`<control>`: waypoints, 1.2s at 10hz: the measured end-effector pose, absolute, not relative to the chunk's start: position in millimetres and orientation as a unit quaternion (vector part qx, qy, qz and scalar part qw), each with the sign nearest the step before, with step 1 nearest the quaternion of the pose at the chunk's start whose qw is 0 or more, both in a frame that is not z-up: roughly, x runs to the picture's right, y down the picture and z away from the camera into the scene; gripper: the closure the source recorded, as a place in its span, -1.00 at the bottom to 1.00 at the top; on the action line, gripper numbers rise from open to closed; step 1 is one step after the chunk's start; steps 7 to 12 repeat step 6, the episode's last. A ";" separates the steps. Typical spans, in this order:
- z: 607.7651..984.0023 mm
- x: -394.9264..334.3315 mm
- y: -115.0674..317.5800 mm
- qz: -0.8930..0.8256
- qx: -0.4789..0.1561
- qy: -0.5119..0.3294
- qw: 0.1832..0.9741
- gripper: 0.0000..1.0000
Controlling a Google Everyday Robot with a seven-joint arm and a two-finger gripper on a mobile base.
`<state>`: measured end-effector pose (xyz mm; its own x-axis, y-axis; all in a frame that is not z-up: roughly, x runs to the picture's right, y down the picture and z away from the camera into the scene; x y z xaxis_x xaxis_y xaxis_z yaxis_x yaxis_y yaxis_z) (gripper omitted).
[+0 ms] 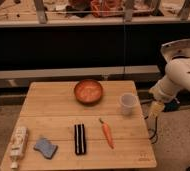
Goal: Move the arm in a circular motion
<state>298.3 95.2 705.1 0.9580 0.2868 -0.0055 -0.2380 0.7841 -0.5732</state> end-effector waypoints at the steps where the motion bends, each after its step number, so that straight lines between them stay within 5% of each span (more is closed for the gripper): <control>1: 701.0 293.2 99.7 0.130 -0.299 -0.052 0.944 -0.60; 6: 688.2 207.4 114.6 0.076 -0.309 -0.092 0.943 -0.60; 12: 688.2 207.4 114.6 0.076 -0.309 -0.092 0.943 -0.60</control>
